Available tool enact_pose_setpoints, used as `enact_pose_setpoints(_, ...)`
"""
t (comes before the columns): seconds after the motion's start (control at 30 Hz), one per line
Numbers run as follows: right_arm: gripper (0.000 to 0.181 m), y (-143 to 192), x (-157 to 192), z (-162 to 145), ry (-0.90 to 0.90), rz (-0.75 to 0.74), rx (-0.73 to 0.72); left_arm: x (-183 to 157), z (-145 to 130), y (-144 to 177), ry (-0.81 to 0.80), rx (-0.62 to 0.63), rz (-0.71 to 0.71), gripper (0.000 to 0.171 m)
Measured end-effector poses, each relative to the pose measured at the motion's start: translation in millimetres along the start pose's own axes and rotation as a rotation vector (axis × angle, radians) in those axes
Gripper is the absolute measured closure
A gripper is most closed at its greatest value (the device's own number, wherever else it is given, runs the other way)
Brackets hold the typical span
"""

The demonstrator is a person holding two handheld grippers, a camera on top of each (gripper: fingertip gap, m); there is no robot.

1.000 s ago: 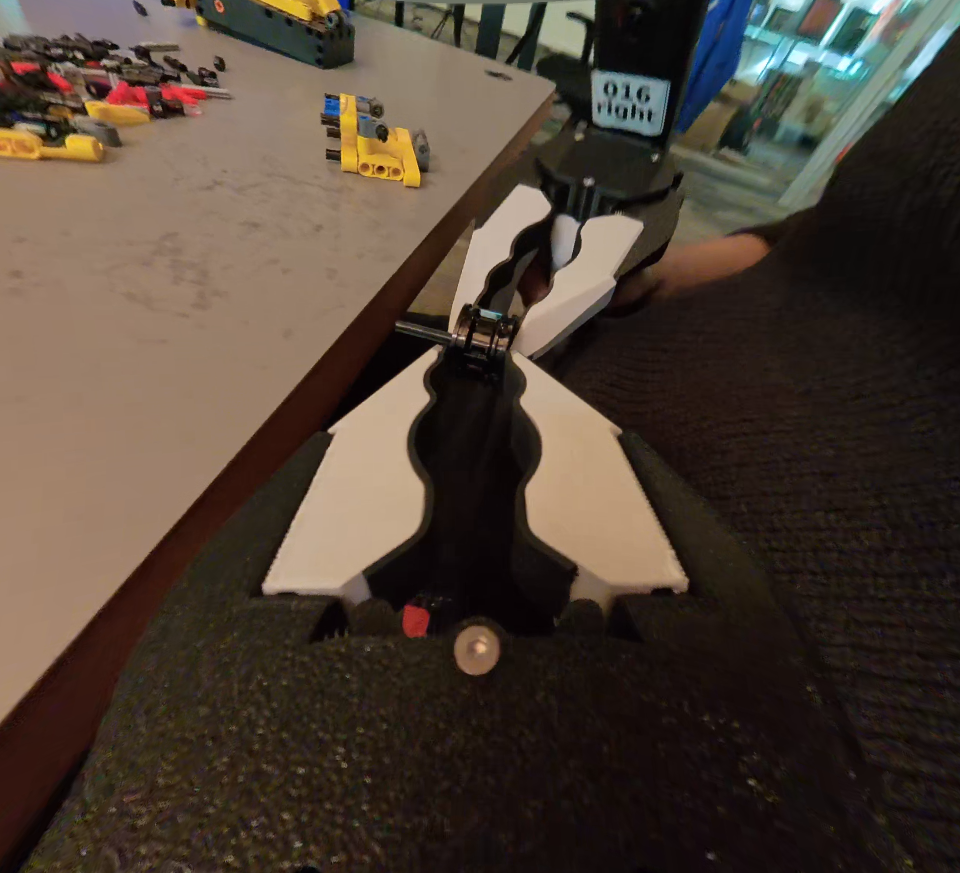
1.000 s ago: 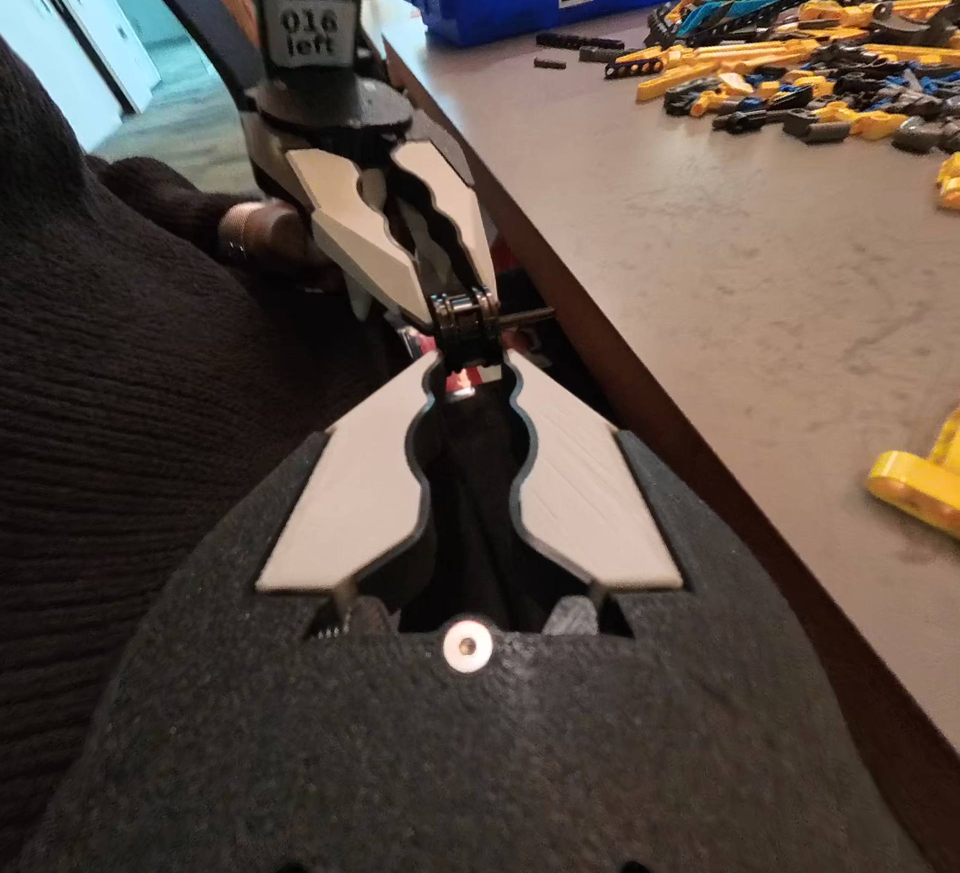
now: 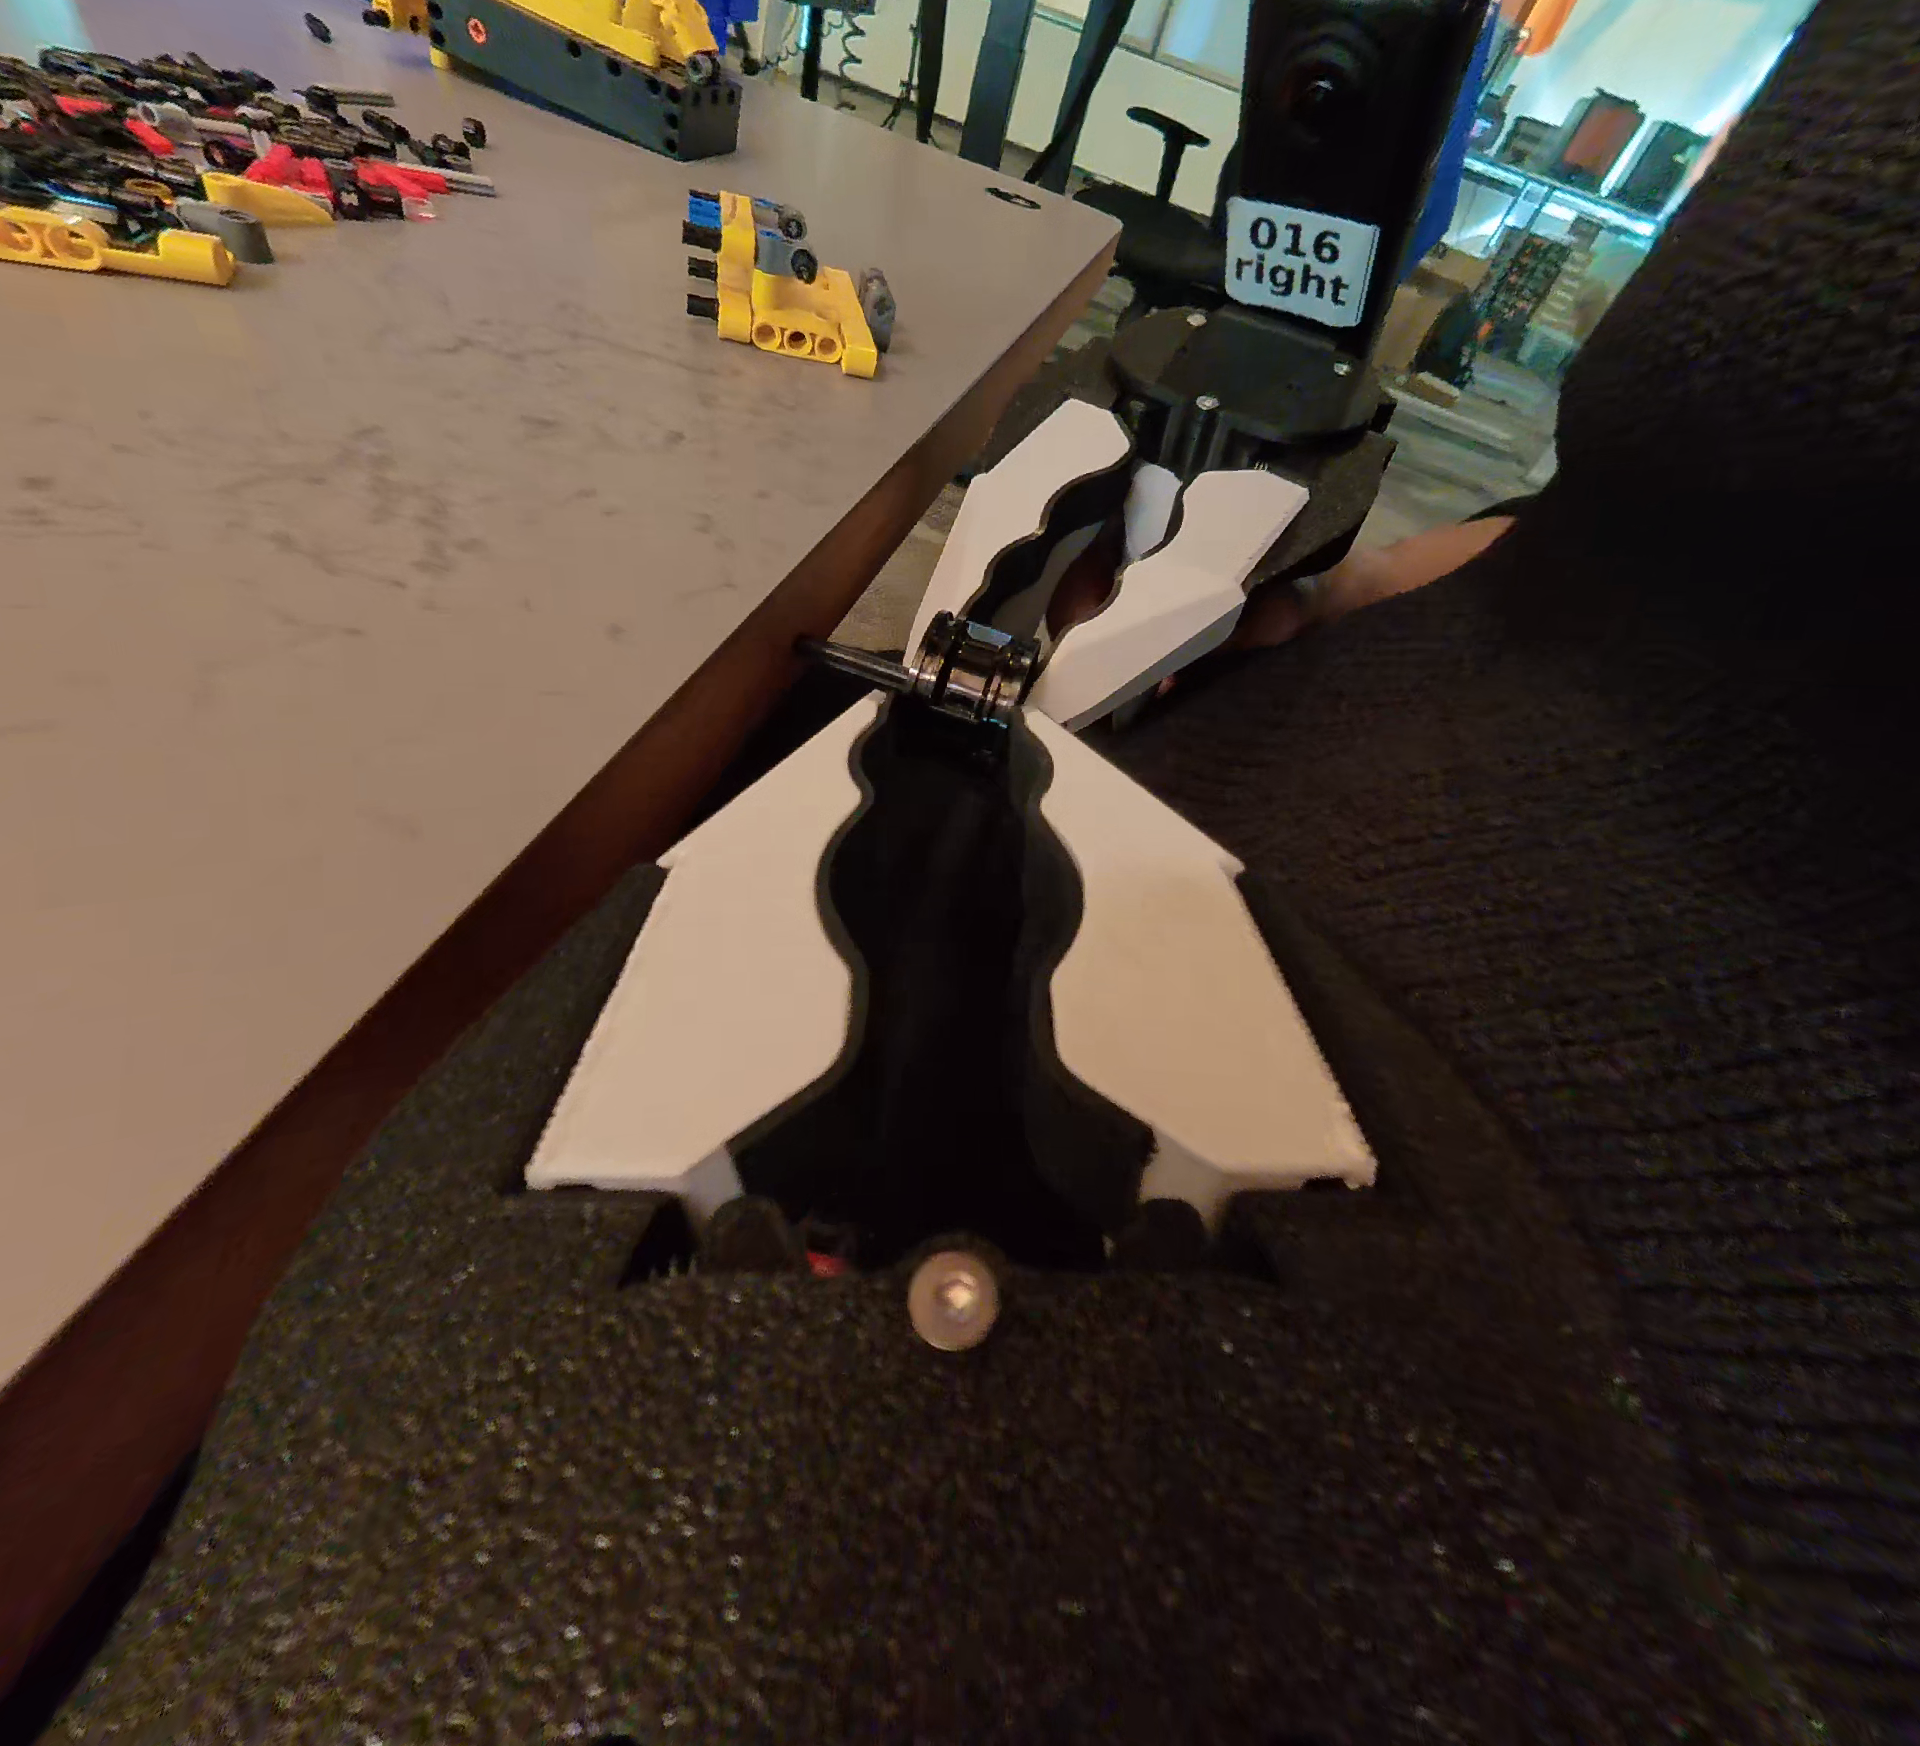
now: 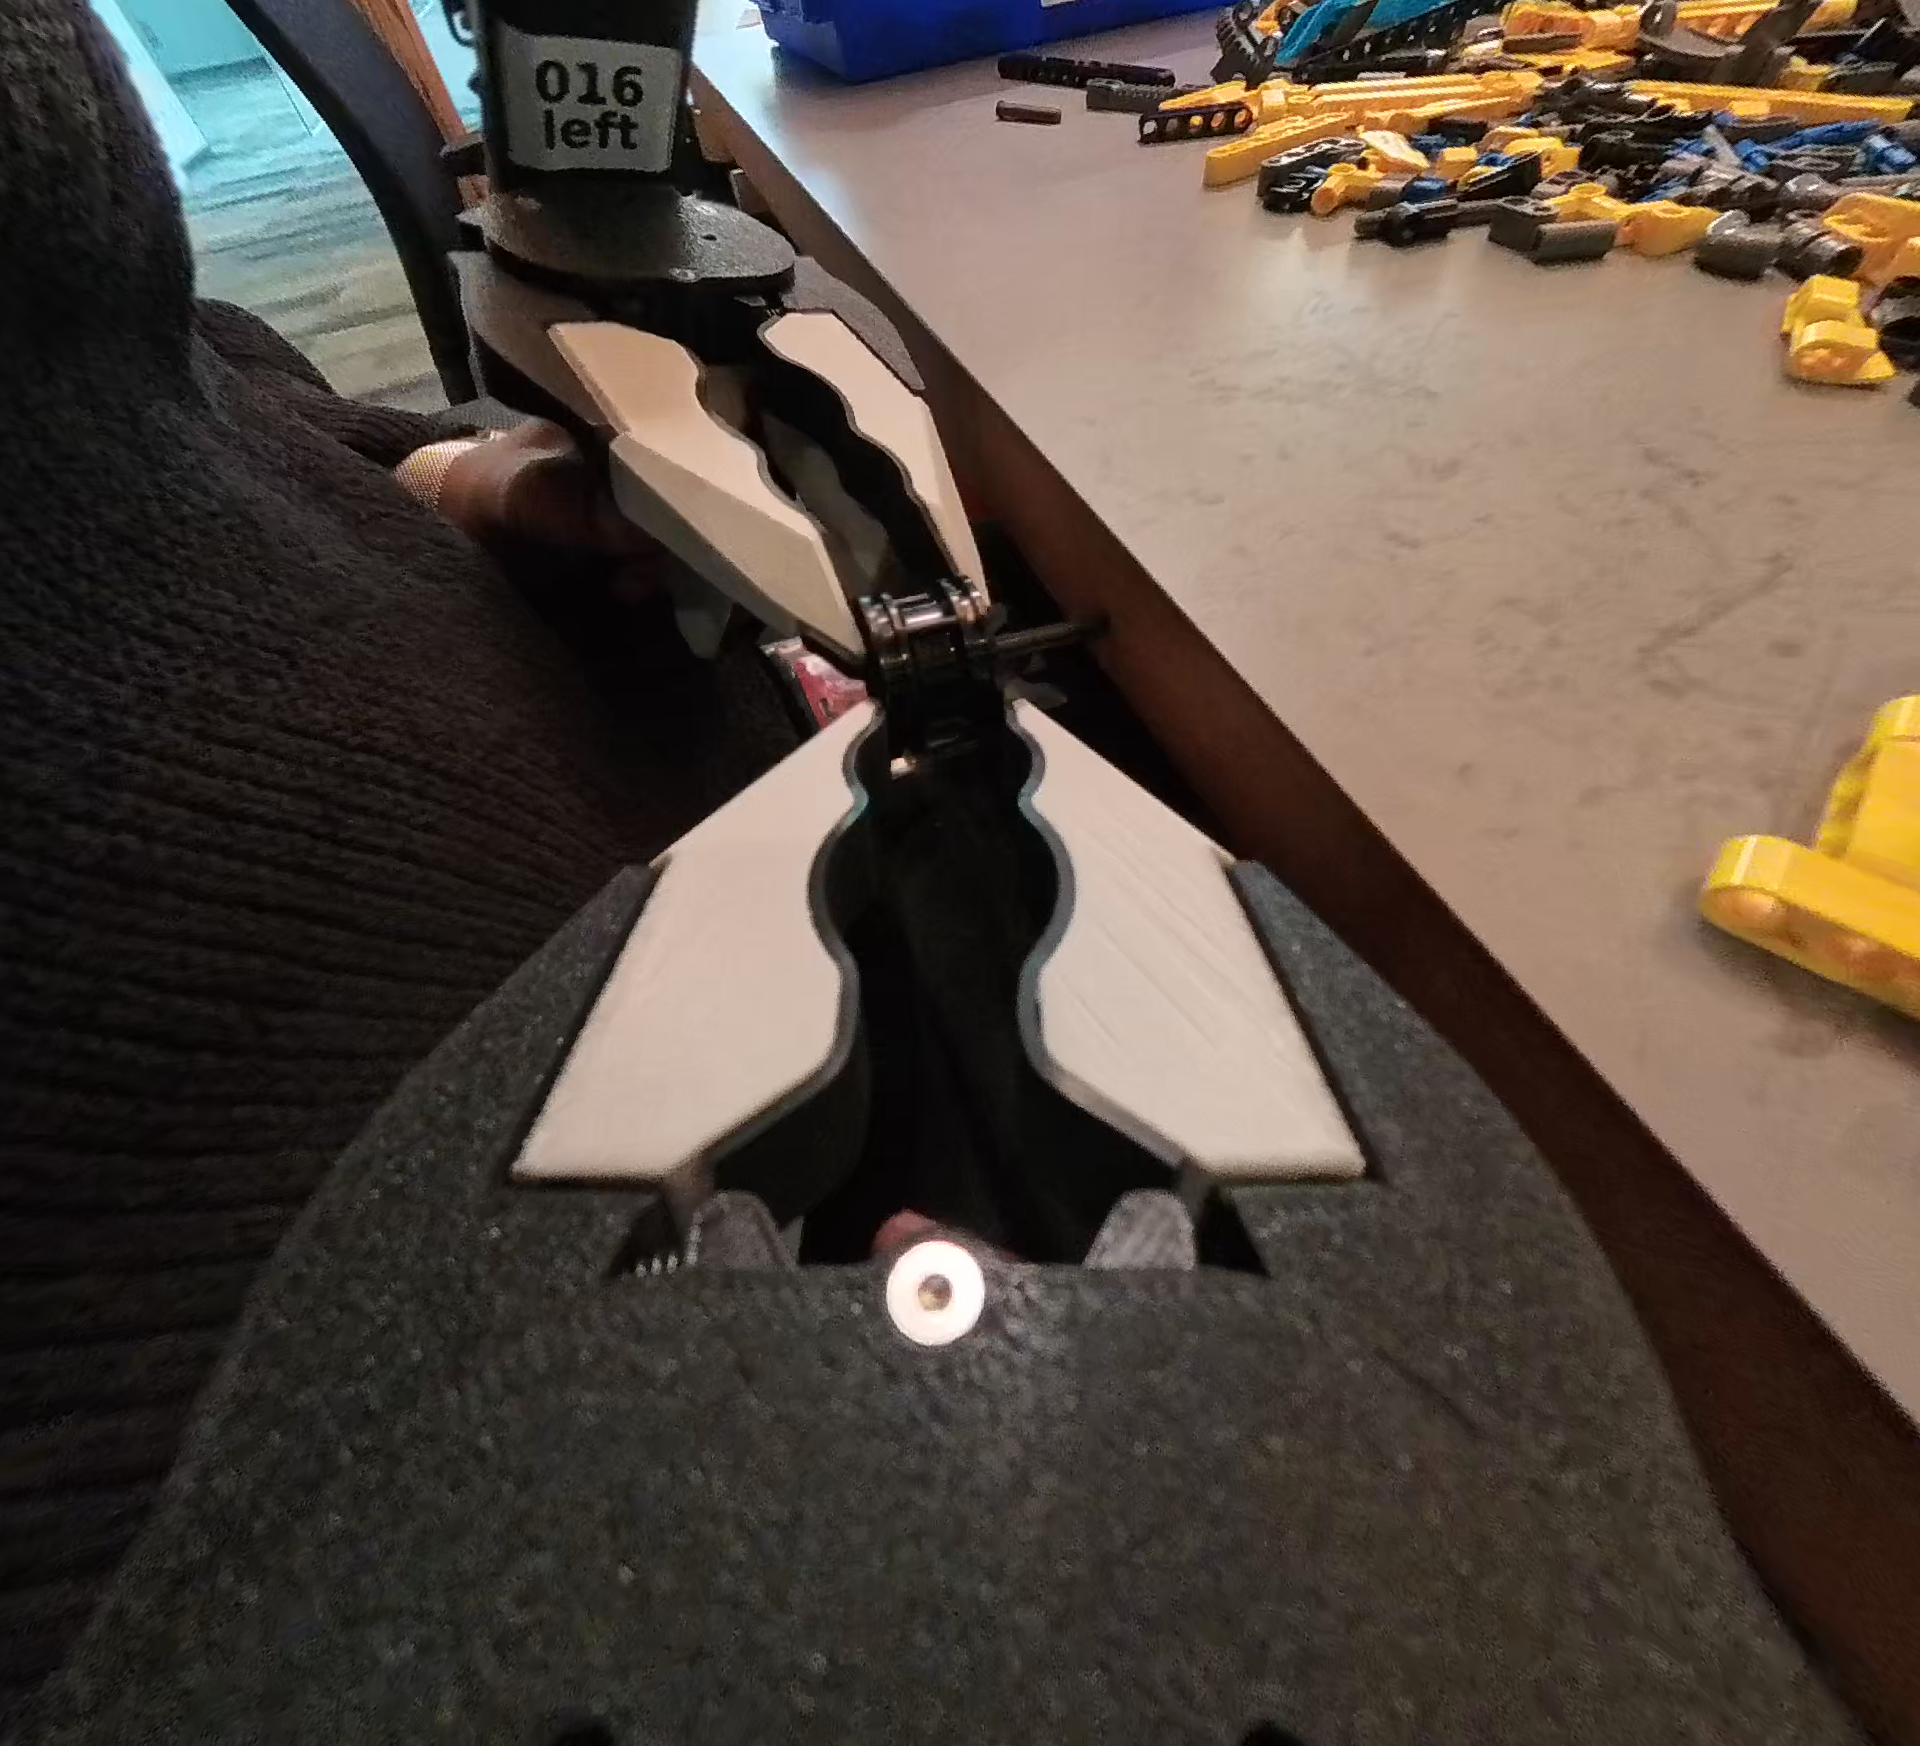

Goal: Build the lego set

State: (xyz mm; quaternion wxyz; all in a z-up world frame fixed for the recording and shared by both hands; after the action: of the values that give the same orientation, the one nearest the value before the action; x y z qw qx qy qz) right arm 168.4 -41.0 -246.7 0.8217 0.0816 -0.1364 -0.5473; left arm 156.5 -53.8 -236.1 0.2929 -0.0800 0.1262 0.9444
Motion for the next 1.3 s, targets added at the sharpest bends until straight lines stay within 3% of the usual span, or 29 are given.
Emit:
enact_pose_setpoints(0.63,0.160,5.5,-0.2,3.1,0.064,-0.026,-0.041,-3.4,4.6,-3.3,-0.038,-0.013,0.083,0.151)
enact_pose_setpoints(1.3,0.160,4.5,0.1,5.8,0.045,-0.023,-0.063,-2.2,6.0,-0.8,-0.027,-0.024,0.037,0.152)
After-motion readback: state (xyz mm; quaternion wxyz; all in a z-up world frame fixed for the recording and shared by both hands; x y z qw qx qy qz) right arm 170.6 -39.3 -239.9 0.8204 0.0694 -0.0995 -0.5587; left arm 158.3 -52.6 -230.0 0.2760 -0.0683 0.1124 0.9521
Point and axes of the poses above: each gripper's, where its closed fingertips meet, y back along the fingers, z out of its top, x = y × z across the jaws, the point moved 1 cm from there along y, back along the fingers, and after that the axes turned 2 degrees about -y, right-handed, at the moved point
